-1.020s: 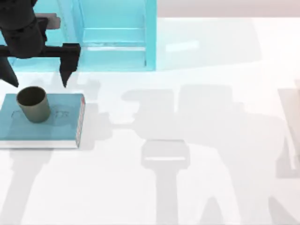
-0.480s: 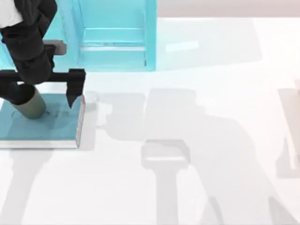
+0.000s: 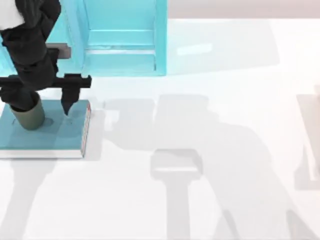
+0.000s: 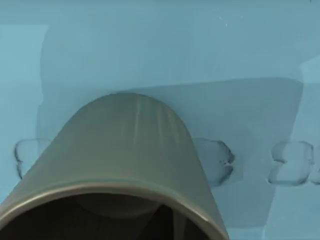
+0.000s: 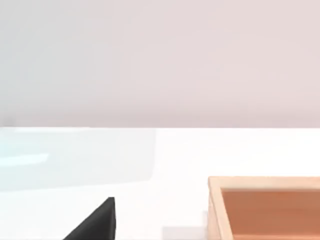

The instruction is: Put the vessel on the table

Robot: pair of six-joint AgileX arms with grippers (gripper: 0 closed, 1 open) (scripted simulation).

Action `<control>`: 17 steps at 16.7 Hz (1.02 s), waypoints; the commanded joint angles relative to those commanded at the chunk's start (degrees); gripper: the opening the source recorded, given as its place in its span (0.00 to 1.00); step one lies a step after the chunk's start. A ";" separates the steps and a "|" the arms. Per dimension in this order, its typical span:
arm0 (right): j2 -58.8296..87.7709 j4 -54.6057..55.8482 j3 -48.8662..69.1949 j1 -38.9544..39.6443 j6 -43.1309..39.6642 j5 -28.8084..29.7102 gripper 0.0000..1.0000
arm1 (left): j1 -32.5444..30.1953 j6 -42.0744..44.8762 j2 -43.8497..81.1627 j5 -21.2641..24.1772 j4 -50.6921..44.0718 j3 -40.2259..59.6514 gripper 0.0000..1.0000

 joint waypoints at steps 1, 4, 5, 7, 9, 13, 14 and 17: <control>0.00 0.00 0.00 0.00 0.00 0.00 1.00 | 0.00 0.00 0.00 0.00 0.00 0.00 0.40; 0.00 0.00 0.00 0.00 0.00 0.00 1.00 | 0.00 0.00 0.00 0.00 0.00 0.00 0.17; 0.00 0.00 0.00 0.00 0.00 0.00 1.00 | 0.00 0.00 0.00 0.00 0.00 0.00 0.10; 0.00 0.00 0.00 0.00 0.00 0.00 1.00 | 0.00 0.00 0.00 0.00 0.00 0.00 0.00; 0.00 0.00 0.00 0.00 0.00 0.00 1.00 | 0.00 0.00 0.00 0.00 0.00 0.00 0.00; 0.00 0.00 0.00 0.00 0.00 0.00 1.00 | 0.00 0.00 0.00 0.00 0.00 0.00 0.00; 0.00 0.00 0.00 0.00 0.00 0.00 1.00 | 0.00 0.00 0.00 0.00 0.00 0.00 0.00; 0.00 0.00 0.00 0.00 0.00 0.00 1.00 | 0.03 -0.07 -0.07 -0.01 -1.01 1.03 0.00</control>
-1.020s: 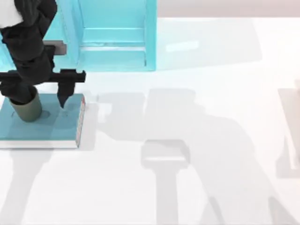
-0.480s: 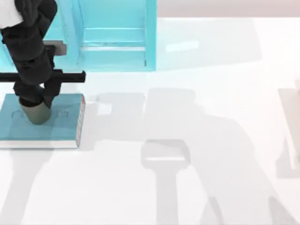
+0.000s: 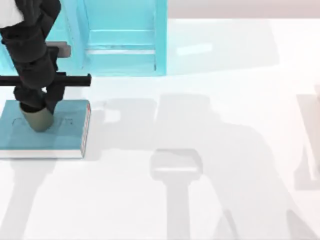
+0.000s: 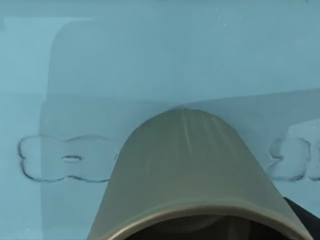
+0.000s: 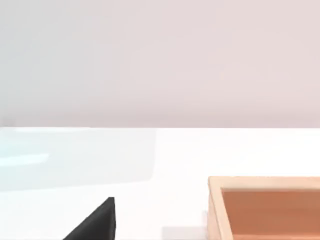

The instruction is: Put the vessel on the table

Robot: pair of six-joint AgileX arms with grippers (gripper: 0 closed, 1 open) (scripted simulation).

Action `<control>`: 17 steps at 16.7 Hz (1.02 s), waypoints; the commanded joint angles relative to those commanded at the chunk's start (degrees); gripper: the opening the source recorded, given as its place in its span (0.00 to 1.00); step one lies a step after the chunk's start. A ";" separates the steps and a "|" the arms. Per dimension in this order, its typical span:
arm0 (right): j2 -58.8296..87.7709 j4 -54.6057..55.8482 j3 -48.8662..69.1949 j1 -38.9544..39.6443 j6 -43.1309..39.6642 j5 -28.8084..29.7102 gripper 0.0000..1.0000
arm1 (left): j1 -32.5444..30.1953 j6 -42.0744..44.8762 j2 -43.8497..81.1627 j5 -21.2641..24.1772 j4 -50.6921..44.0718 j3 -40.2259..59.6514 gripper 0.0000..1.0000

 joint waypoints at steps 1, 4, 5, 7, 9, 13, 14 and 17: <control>0.00 0.00 0.00 0.00 0.00 0.00 1.00 | -0.08 0.06 -0.13 0.00 -1.39 1.31 0.00; 0.00 0.00 0.00 0.00 0.00 0.00 1.00 | -0.13 0.04 -0.70 -0.01 -7.28 5.92 0.00; 0.00 0.00 0.00 0.00 0.00 0.00 1.00 | -0.18 0.06 -0.85 0.00 -8.71 7.25 0.00; 0.00 0.00 0.00 0.00 0.00 0.00 1.00 | -0.12 0.00 -1.40 -0.01 -9.75 8.31 0.00; 0.00 0.00 0.00 0.00 0.00 0.00 1.00 | -0.12 0.00 -1.40 -0.01 -9.75 8.31 0.00; 0.00 0.00 0.00 0.00 0.00 0.00 1.00 | -2.10 -1.96 0.51 -0.03 -10.89 10.28 0.00; 0.00 0.00 0.00 0.00 0.00 0.00 1.00 | -3.85 -3.73 1.85 -0.03 -11.95 12.22 0.00; 0.00 0.00 0.00 0.00 0.00 0.00 1.00 | -11.15 -11.13 7.24 0.02 -16.24 21.54 0.00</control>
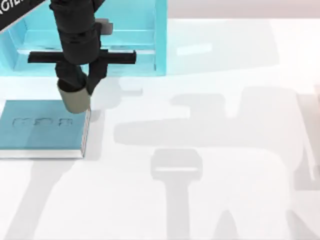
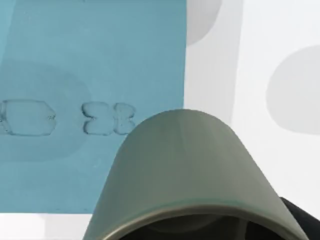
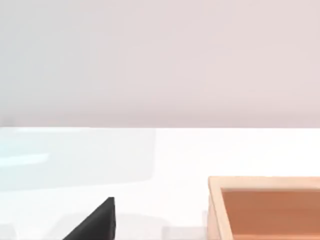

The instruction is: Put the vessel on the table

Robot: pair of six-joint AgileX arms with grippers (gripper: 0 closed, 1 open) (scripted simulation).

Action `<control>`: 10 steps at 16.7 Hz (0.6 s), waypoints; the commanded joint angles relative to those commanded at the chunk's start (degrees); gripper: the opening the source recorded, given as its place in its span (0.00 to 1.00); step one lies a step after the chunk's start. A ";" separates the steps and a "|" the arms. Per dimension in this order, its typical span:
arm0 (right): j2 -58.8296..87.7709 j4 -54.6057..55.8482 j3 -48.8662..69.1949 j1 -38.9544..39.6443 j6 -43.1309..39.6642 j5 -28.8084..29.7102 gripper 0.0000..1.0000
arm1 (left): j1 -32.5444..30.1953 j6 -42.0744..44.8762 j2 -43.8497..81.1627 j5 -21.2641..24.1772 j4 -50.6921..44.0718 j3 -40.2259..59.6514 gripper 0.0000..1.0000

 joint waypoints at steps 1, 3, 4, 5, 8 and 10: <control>0.00 0.00 0.00 0.00 0.00 0.00 1.00 | -2.89 -2.92 2.05 0.03 -1.66 4.05 0.00; 0.00 0.00 0.00 0.00 0.00 0.00 1.00 | -9.04 -9.05 6.18 0.10 -5.03 12.49 0.00; 0.00 0.00 0.00 0.00 0.00 0.00 1.00 | -12.14 -12.11 8.15 0.13 -6.66 16.54 0.00; 0.00 0.00 0.00 0.00 0.00 0.00 1.00 | -15.15 -15.08 9.98 0.15 -8.18 20.30 0.00; 0.00 0.00 0.00 0.00 0.00 0.00 1.00 | -22.73 -22.49 14.28 0.17 -11.80 28.75 0.00; 0.00 0.00 0.00 0.00 0.00 0.00 1.00 | -25.39 -25.15 15.81 0.17 -13.09 31.43 0.00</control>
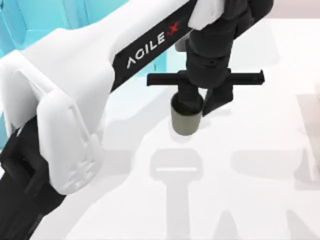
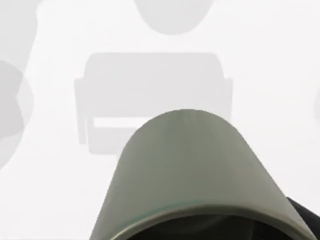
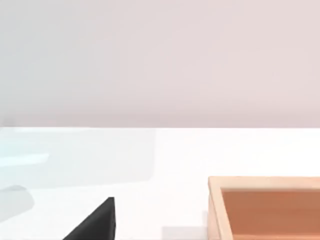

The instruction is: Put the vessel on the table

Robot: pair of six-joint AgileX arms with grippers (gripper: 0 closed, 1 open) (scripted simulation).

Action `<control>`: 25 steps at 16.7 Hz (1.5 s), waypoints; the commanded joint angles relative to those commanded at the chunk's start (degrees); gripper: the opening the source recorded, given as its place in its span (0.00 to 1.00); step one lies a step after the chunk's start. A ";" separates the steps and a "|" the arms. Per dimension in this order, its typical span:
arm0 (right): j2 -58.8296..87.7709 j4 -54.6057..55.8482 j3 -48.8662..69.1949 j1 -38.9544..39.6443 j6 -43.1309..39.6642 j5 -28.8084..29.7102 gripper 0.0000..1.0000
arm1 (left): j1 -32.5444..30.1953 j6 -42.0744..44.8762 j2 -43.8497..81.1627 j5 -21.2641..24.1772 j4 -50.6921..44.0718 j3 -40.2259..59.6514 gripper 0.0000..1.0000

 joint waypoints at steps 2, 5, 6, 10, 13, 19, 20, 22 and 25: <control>0.00 0.00 0.00 0.00 0.00 0.00 1.00 | -0.46 -0.46 0.27 0.00 -0.24 0.46 0.00; 0.00 0.00 0.00 0.00 0.00 0.00 1.00 | -0.30 -0.39 0.21 0.06 -0.08 0.34 0.00; 0.00 0.00 0.00 0.00 0.00 0.00 1.00 | -0.31 -0.37 0.17 0.05 0.07 0.19 0.00; 0.00 0.00 0.00 0.00 0.00 0.00 1.00 | -0.01 -0.15 -1.65 -0.01 5.21 -6.26 0.00; 0.00 0.00 0.00 0.00 0.00 0.00 1.00 | 0.31 0.02 -3.62 0.02 11.40 -15.32 0.00; 0.00 0.00 0.00 0.00 0.00 0.00 1.00 | 0.42 0.35 -6.02 -0.07 19.56 -25.62 0.00; 0.00 0.00 0.00 0.00 0.00 0.00 1.00 | 0.42 0.35 -6.02 -0.07 19.56 -25.62 0.00; 0.00 0.00 0.00 0.00 0.00 0.00 1.00 | 0.42 0.35 -6.02 -0.07 19.56 -25.62 0.00; 0.00 0.00 0.00 0.00 0.00 0.00 1.00 | 0.42 0.35 -6.02 -0.07 19.56 -25.62 0.23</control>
